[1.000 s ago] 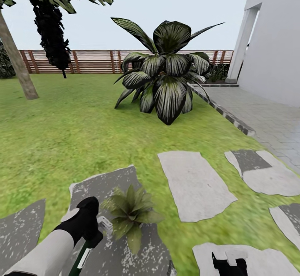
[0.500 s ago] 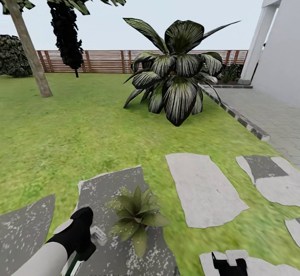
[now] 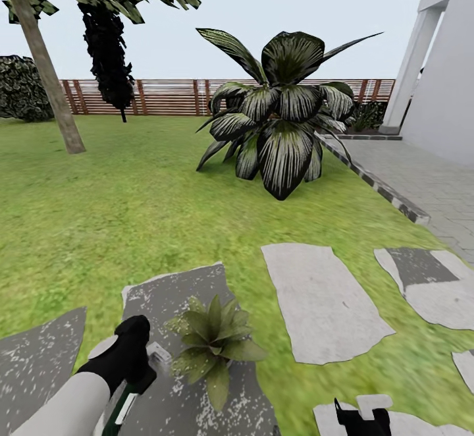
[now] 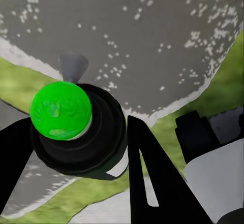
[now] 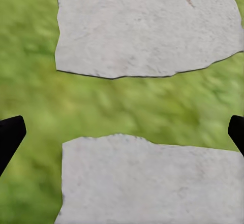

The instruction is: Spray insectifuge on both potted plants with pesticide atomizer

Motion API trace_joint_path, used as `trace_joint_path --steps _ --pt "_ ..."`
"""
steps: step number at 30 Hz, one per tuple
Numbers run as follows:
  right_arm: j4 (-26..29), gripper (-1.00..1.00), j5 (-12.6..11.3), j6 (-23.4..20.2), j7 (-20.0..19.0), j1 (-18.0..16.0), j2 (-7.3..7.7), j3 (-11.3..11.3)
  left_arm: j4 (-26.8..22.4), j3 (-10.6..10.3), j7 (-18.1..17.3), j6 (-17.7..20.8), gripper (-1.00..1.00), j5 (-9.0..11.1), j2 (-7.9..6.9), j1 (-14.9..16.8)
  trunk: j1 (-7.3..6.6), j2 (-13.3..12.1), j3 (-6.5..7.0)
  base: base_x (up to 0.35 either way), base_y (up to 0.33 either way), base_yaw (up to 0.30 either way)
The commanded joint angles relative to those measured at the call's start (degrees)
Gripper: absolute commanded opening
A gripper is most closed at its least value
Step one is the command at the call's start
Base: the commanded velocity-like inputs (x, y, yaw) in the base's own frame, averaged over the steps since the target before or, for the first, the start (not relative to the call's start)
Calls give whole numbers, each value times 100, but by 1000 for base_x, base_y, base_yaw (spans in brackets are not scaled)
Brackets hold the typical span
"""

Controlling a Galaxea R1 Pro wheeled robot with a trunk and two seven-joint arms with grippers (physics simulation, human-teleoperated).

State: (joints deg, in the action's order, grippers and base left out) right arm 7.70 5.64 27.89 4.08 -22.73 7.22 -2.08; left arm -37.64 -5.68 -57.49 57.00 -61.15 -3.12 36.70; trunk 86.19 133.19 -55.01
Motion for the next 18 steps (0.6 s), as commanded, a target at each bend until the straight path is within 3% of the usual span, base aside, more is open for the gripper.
trace_joint_path --steps 1,7,10,11,13,14,16,18 --pt "-5 100 60 14 31 -3 -1 -20 -133 -26 -115 35 -100 -35 -17 173 -1 2 -6 0 0 0" --pt "-5 100 60 14 31 -3 -1 -20 -249 -57 -992 8 -100 -161 -44 1015 -1 2 -6 0 0 0" --pt "-5 100 60 14 31 -4 -1 -20 -230 -58 -1141 11 -100 -502 -37 1306 -1 2 -6 0 0 0" --pt "-5 100 60 14 31 -4 -1 -20 -202 -79 -1356 -3 -100 -658 -7 1408 -1 2 -6 0 0 0" --pt "-5 100 61 14 31 -3 -1 -20 -188 -164 -1664 -37 -100 -751 8 1427 -1 2 -6 0 0 0" --pt "-5 100 61 14 31 -3 -1 -20 -180 -283 -1817 -44 -100 -801 7 1430 -1 2 -6 0 0 0" --pt "-5 100 63 14 31 -4 -1 -20 -167 -953 -2391 -55 -100 -968 -8 1435 -1 2 -6 0 0 0" --pt "-5 100 63 14 31 -4 1 -20 -168 -1238 -2752 -58 -100 -1012 -7 1429 -1 2 -6 0 0 0"
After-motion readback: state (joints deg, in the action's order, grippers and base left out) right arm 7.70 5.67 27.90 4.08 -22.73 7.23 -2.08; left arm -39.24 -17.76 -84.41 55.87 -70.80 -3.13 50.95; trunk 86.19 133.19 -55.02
